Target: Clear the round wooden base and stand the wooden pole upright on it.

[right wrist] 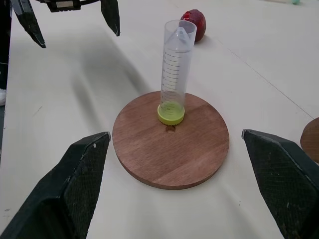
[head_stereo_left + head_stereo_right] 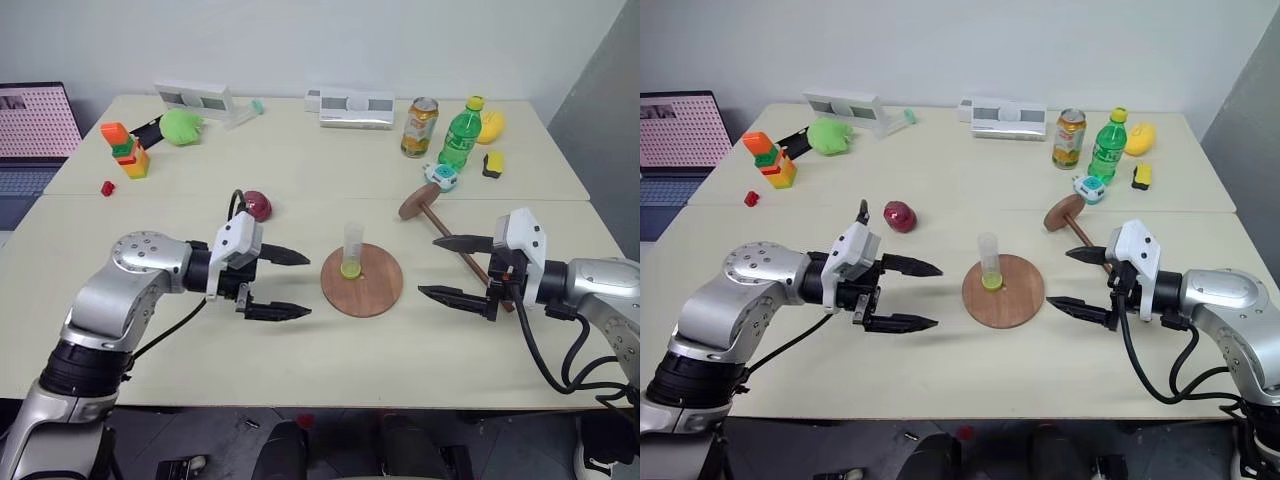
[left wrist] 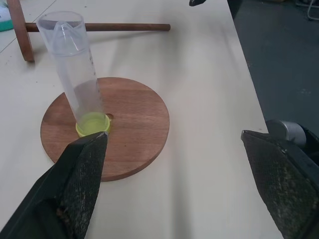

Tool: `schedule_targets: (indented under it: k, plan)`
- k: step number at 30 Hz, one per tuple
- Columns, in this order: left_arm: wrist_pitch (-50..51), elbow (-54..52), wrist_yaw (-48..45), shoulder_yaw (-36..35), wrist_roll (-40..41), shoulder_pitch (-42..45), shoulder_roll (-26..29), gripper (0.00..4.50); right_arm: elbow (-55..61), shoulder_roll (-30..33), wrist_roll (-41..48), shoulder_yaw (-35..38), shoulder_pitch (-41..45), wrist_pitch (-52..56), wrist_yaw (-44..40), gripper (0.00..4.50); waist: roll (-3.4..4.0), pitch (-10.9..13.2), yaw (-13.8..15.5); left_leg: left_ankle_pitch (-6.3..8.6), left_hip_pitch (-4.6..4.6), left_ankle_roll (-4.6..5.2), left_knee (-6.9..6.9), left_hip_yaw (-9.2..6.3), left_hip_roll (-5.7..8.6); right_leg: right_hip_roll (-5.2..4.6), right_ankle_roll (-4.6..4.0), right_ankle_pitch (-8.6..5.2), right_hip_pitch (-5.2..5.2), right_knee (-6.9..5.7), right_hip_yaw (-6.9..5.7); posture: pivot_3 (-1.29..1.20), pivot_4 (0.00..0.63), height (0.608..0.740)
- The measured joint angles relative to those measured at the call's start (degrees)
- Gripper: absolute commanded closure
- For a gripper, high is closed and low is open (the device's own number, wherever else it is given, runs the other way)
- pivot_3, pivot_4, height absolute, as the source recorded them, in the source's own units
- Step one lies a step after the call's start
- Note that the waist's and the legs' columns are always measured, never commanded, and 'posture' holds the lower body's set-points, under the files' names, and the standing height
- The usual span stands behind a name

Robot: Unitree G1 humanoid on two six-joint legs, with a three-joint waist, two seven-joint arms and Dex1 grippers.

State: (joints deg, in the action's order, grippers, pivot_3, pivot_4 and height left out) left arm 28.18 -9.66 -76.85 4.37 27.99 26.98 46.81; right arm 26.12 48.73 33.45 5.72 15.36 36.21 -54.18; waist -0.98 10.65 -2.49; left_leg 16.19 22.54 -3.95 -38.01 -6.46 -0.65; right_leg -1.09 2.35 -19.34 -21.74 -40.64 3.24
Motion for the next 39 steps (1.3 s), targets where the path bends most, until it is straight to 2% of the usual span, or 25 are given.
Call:
schedule_targets:
  k: [34, 39]
  plan:
    - [-0.2, 1.1, 0.1, -0.1, -0.2, 2.2, 0.0, 0.0, 1.3, 0.4, 1.7, 0.0, -0.3, 0.3, -0.7, 0.05, 0.0, 0.0, 0.0, 0.0, 0.0, 0.0, -0.01, 0.01, 0.0, 0.0, 0.0, 0.0, 0.0, 0.0, 0.0, 0.0, 0.15, 0.74]
    - [-0.9, 2.9, 2.4, 1.3, -1.5, 3.6, -4.2, 0.0, 1.6, 0.5, 2.1, 0.1, -0.4, 0.7, -0.7, 0.05, 0.0, 0.0, 0.2, 0.0, 0.01, 0.0, -0.04, 0.0, 0.02, -0.01, 0.0, 0.0, 0.01, 0.0, -0.01, 0.0, 0.15, 0.74]
